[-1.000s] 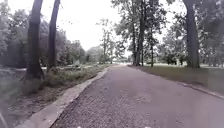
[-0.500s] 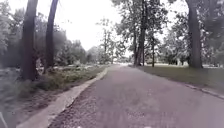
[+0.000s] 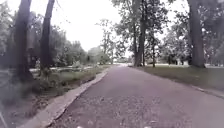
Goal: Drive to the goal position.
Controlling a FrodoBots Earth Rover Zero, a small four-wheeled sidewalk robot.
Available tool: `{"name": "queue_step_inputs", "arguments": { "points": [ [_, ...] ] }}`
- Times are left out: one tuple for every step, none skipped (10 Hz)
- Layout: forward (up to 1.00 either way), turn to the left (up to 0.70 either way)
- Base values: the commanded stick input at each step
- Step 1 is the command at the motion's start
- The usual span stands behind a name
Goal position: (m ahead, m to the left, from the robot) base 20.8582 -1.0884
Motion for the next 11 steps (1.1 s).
{"name": "queue_step_inputs", "arguments": {
  "points": [
    [0.70, 0.00],
    [0.70, 0.00],
    [0.70, 0.00],
    [0.70, 0.00],
    [0.70, 0.00],
    [0.70, 0.00],
    [0.70, 0.00],
    [0.70, 0.00],
    [0.70, 0.00],
    [0.70, 0.00],
    [0.70, 0.00]
  ]
}}
